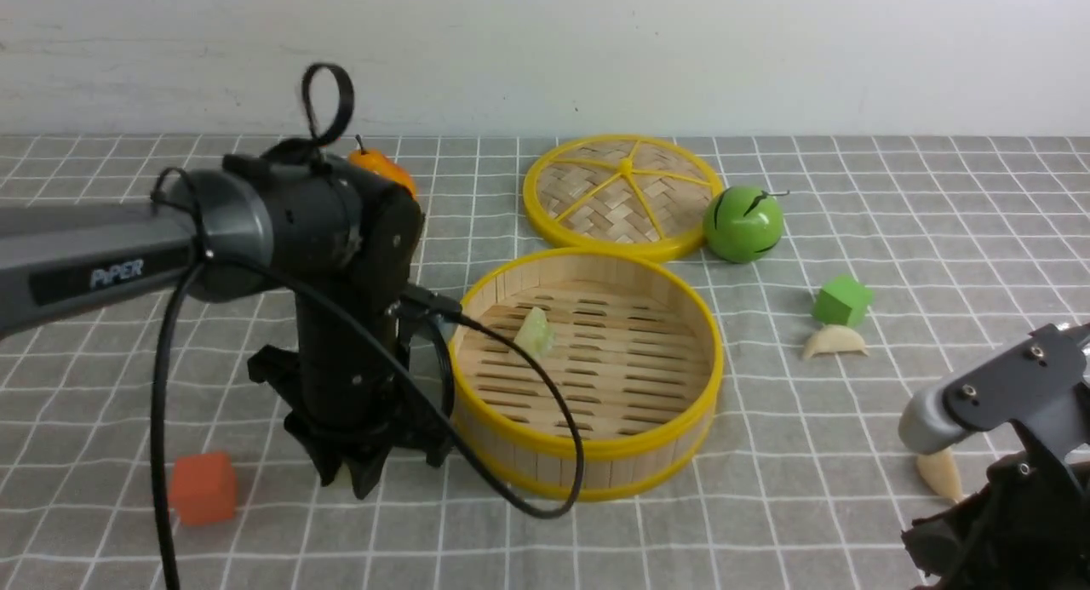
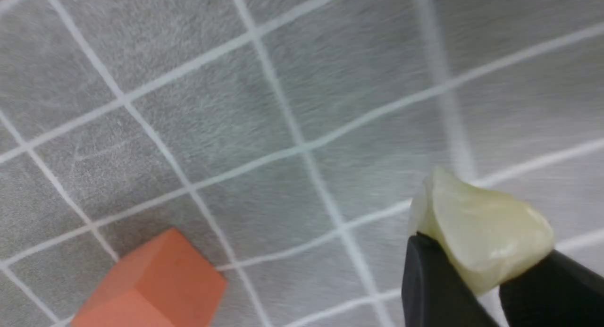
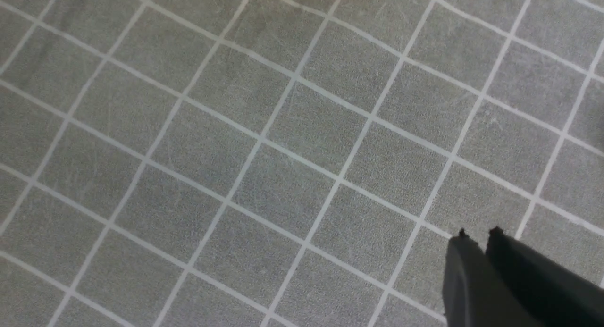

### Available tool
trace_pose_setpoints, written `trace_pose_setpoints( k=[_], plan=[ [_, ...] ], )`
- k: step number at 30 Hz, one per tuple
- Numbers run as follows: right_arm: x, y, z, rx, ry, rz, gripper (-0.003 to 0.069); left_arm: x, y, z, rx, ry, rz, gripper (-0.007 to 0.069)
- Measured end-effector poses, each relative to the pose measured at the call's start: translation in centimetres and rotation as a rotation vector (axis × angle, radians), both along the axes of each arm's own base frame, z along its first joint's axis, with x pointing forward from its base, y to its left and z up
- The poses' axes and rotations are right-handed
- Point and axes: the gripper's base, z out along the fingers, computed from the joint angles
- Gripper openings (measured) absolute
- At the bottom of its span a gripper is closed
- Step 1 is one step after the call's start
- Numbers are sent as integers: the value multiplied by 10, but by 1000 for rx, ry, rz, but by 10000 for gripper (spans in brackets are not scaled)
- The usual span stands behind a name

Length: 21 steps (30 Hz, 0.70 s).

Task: Put the dumplings into the steamer on the table with the grey tablecloth.
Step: 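Reach for and grasp a dumpling on the table with the left gripper, then place the dumpling into the bamboo steamer basket with the left gripper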

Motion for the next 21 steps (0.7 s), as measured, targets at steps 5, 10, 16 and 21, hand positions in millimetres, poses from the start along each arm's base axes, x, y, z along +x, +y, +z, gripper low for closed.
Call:
trace_pose_setpoints(
  k=[5, 10, 16, 21],
  plan=[
    [1, 0, 0, 3, -7, -1, 70, -2, -18, 66, -279, -158, -7, 184],
    [1, 0, 1, 5, -15, -2, 74, 0, -35, 76, -469, -173, -9, 184],
    [2, 0, 1, 8, -22, -3, 79, 27, -49, 33, -518, -184, 54, 184],
    [2, 0, 1, 9, -24, -3, 87, 40, -55, -13, -477, -124, 81, 199]
  ],
)
